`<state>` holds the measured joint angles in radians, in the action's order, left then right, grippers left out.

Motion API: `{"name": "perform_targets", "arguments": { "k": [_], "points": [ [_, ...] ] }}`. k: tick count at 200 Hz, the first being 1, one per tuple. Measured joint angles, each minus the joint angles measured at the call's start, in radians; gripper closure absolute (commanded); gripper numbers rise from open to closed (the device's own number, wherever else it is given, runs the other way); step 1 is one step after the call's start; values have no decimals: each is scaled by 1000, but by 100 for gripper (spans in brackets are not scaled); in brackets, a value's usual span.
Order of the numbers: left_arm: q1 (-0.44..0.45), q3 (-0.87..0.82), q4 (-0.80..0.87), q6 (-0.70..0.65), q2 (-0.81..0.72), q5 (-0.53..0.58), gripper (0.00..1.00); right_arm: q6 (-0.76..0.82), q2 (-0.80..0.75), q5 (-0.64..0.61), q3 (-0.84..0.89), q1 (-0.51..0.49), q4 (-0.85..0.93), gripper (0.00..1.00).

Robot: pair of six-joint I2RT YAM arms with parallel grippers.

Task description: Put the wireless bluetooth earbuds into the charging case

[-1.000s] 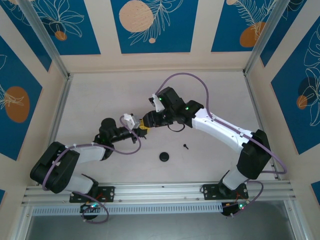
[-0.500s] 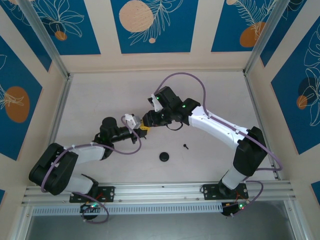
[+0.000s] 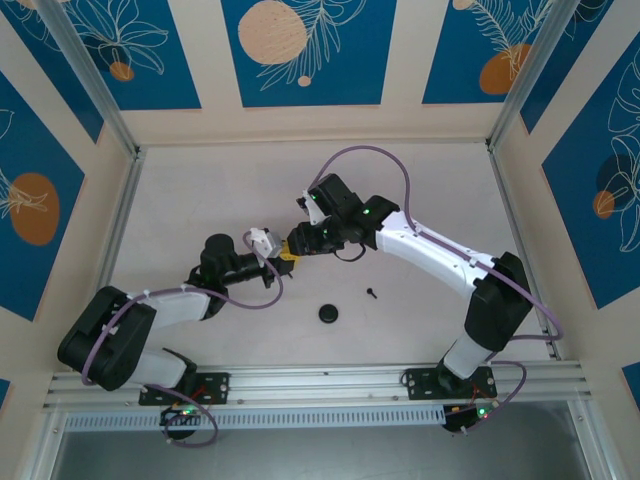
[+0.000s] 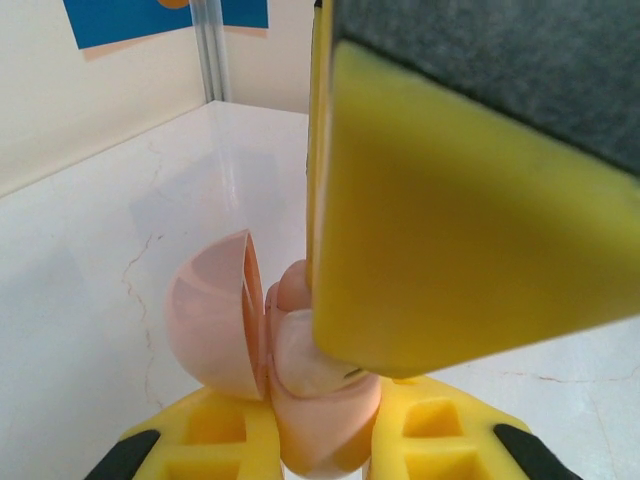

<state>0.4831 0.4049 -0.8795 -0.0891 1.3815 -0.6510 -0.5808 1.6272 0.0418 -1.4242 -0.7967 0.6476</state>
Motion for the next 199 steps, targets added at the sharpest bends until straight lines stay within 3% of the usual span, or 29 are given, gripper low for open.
{"name": "perform_targets", "arguments": {
  "k": [56,199],
  "points": [
    [0,2,3,0,0,1,94,0,0,14,0,0,-3,69],
    [0,4,5,0,0,5,94,-4,-76,24,0,12,-4,65]
  ]
}}
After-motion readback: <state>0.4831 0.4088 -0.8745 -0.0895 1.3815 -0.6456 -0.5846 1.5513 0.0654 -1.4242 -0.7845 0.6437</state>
